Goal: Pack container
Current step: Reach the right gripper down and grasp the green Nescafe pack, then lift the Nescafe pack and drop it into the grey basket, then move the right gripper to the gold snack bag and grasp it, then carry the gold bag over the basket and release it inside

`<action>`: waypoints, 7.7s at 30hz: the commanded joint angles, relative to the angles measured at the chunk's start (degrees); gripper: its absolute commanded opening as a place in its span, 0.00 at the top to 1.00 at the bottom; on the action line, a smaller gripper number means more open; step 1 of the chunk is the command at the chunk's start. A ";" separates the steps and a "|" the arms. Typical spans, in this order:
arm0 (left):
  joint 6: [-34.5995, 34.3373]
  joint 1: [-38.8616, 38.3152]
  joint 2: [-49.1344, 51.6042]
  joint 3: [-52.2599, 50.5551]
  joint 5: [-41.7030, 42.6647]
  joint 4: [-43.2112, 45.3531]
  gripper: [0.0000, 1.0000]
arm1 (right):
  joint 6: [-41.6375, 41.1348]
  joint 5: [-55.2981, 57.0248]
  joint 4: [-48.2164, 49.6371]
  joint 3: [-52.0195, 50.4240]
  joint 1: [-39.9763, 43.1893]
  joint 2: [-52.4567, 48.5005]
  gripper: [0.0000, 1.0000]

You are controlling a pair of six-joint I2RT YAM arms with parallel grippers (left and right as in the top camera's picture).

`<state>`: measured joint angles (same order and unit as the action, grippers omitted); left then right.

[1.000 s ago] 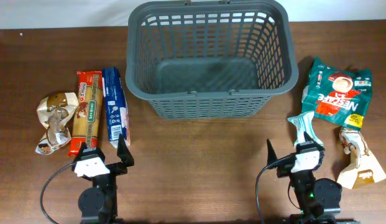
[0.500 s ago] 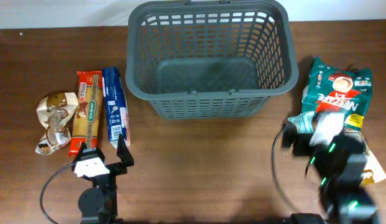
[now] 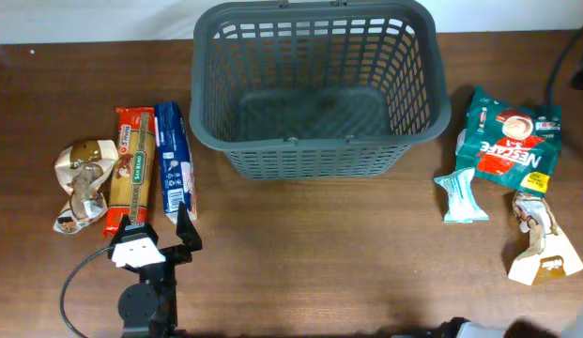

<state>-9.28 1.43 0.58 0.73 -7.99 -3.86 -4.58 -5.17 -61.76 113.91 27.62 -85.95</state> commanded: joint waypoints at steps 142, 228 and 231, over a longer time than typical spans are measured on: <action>0.11 -0.26 -0.28 -0.24 -0.42 -0.04 0.01 | 13.70 13.31 -17.33 30.32 -45.05 -24.61 0.17; 0.11 -0.26 -0.28 -0.24 -0.44 -0.04 0.01 | 2.80 -3.45 -2.71 -20.79 8.79 -9.40 0.96; 0.11 -0.26 -0.28 -0.24 -0.44 -0.04 0.01 | 3.82 -3.74 -6.62 -5.97 5.51 -4.68 0.96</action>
<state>-9.28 1.43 0.58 0.73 -7.99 -3.86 -1.72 -5.89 -67.05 97.54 35.92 -97.89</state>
